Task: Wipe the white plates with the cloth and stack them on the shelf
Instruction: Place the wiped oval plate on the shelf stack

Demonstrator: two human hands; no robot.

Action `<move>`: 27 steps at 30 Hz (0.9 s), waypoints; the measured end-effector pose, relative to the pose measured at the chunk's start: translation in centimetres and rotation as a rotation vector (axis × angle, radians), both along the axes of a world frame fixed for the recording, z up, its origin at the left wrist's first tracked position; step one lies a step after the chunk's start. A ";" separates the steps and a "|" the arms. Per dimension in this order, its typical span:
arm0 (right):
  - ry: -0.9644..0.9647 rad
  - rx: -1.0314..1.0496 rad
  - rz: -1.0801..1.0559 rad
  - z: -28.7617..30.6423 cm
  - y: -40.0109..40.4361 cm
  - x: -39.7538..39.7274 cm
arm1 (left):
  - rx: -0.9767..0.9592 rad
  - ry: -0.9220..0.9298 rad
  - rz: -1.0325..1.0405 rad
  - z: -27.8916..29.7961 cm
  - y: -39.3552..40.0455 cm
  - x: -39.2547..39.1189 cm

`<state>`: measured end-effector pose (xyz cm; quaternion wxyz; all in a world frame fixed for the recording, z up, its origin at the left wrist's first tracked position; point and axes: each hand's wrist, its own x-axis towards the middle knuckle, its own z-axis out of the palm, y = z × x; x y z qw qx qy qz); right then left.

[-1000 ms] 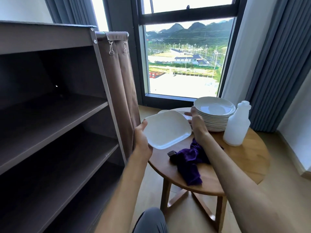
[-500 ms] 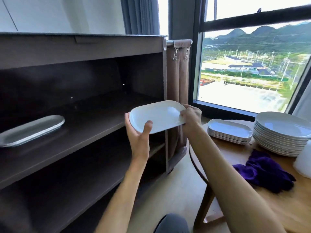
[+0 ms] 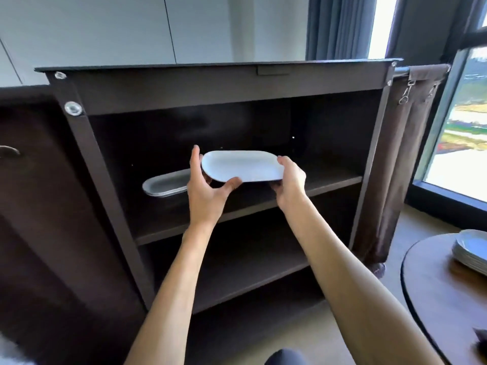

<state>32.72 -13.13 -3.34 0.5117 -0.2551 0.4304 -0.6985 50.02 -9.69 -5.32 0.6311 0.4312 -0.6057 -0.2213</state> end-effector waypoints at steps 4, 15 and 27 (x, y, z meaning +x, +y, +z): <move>0.003 -0.038 0.123 -0.4 -1.6 4.2 | 0.099 -0.013 0.151 0.5 -1.0 4.5; 0.138 -0.080 0.216 0.0 -6.6 10.5 | 0.256 -0.155 0.363 0.1 -2.6 8.3; 0.359 -0.136 0.307 -2.6 -9.8 14.1 | 0.362 -0.145 0.524 0.1 -5.4 11.2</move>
